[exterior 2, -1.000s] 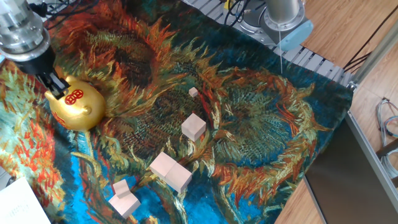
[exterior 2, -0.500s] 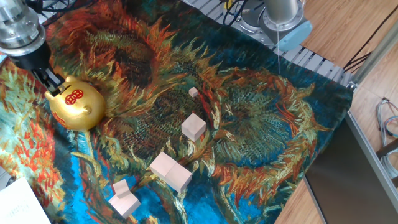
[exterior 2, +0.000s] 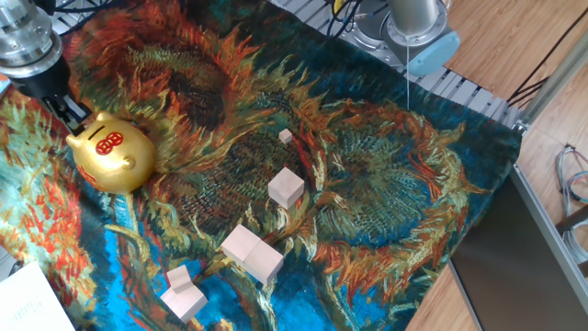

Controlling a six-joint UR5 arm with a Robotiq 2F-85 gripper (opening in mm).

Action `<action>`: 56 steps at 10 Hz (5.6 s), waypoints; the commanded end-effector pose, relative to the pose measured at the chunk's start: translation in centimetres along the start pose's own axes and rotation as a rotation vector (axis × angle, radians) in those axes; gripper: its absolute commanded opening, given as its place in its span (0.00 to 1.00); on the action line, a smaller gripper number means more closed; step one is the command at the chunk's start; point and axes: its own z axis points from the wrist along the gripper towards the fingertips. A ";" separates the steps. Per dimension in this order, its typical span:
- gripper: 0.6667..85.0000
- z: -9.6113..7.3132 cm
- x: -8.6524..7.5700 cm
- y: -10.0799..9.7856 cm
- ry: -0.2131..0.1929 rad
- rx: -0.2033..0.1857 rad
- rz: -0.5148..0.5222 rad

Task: Drop coins into a piggy bank

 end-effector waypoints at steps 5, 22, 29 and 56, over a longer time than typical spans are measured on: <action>0.01 0.9 -0.4 0.1 -0.011 -0.033 -0.005; 0.01 2.4 0.2 0.3 -0.027 -0.054 -0.001; 0.22 2.4 0.6 -0.4 -0.038 -0.046 -0.081; 0.01 1.1 1.1 10.5 -0.051 -0.043 -0.099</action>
